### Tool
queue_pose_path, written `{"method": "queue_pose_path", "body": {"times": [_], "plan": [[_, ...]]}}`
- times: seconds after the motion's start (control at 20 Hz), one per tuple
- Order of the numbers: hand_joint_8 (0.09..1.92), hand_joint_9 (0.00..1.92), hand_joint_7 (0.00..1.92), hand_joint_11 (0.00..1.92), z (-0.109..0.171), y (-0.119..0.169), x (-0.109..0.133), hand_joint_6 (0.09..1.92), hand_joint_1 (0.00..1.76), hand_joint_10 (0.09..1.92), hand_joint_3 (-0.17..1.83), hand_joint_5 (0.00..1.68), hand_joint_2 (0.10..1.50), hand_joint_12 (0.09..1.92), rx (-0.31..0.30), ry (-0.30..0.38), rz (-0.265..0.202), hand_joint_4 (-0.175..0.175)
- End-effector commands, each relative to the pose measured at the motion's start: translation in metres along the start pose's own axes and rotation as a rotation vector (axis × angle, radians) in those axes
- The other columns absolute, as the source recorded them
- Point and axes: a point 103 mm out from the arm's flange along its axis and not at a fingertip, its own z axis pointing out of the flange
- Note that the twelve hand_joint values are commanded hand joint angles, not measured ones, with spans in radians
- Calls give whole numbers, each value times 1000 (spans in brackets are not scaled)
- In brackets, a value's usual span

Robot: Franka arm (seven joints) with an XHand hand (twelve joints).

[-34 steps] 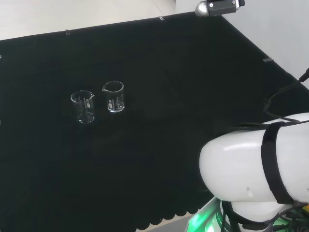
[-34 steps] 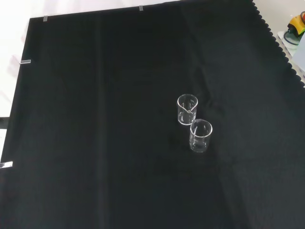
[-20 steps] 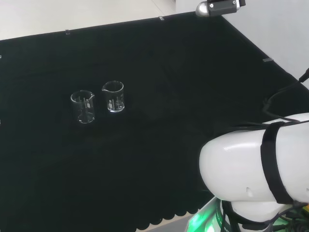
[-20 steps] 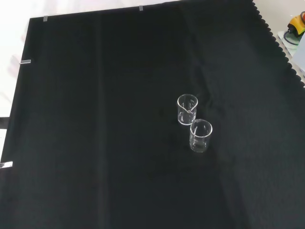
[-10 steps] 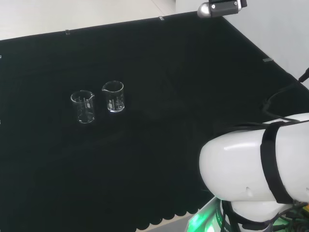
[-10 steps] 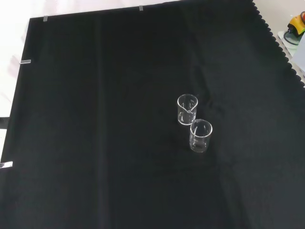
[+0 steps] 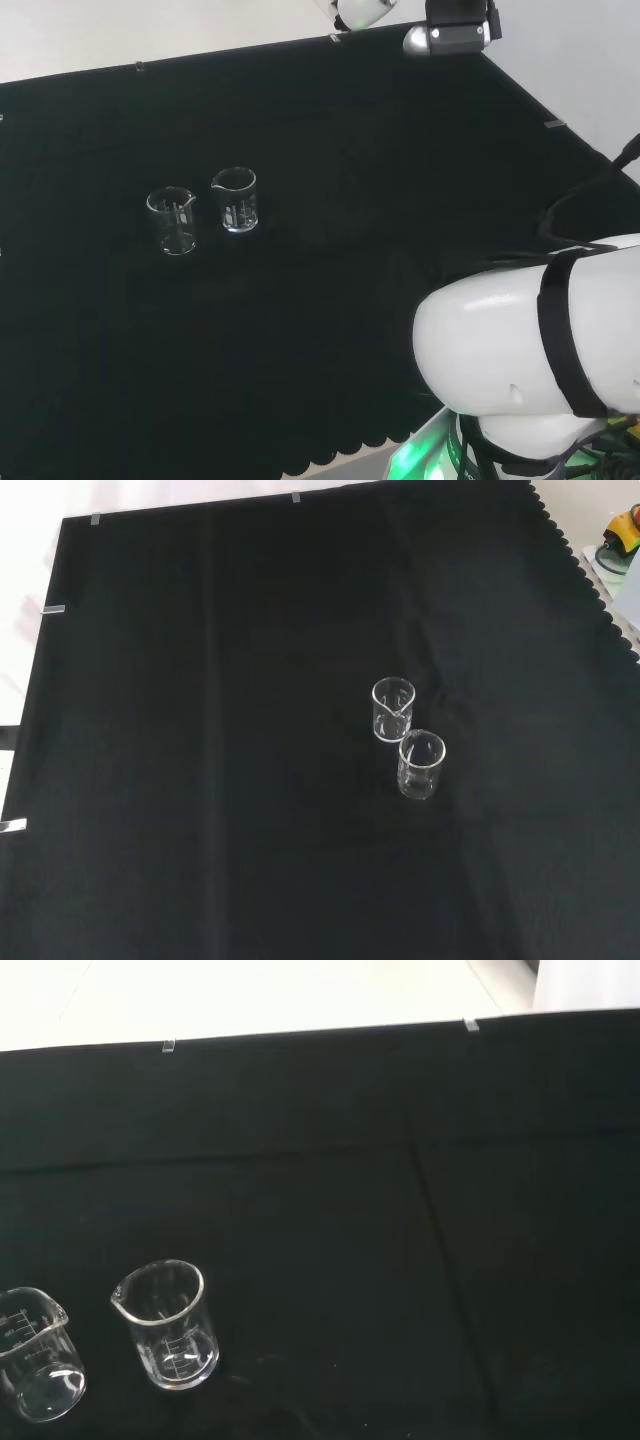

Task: Pick up the beaker on the right.

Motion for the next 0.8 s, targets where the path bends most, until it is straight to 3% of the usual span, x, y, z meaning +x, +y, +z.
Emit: {"method": "queue_pose_path", "body": {"times": [0.05,0.3,0.8], "plan": [[521,181,117,0,19,7,4,87,570,644,1036,193,666,935,17,22,11,-40],[527,188,121,0,45,19,2,87,574,648,1041,193,661,955,38,62,7,-41],[532,193,123,0,94,75,-8,87,573,651,1043,192,649,964,79,118,-14,-42]]}}
